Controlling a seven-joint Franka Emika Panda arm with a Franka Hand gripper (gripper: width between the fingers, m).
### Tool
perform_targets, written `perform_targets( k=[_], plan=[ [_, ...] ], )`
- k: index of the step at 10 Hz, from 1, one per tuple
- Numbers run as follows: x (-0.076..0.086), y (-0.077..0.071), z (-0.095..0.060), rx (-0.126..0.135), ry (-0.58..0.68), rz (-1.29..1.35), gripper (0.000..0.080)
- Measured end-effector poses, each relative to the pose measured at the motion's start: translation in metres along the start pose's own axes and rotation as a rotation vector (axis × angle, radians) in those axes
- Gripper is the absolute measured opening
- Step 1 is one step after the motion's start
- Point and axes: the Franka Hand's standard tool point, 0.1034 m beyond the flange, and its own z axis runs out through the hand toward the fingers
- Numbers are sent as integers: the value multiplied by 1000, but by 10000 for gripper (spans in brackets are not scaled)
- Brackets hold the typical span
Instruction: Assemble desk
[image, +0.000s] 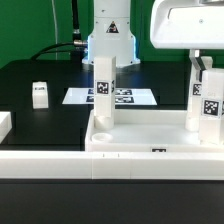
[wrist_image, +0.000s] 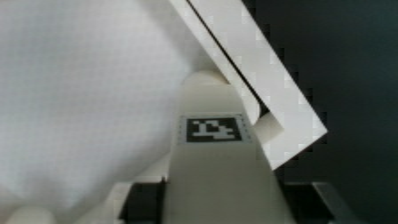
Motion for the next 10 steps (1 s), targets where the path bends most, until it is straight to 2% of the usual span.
perform_targets(
  k=[2, 6, 7, 8, 9, 10],
  plan=[
    [-1, -2, 0, -3, -9, 211, 291],
    [7, 3, -1, -5, -19, 450, 292],
    [5, 2, -1, -4, -19, 482, 389],
    [5, 2, 0, -4, -20, 481, 389],
    [5, 2, 0, -4, -20, 435, 577],
    [7, 3, 0, -5, -19, 336, 627]
  ],
)
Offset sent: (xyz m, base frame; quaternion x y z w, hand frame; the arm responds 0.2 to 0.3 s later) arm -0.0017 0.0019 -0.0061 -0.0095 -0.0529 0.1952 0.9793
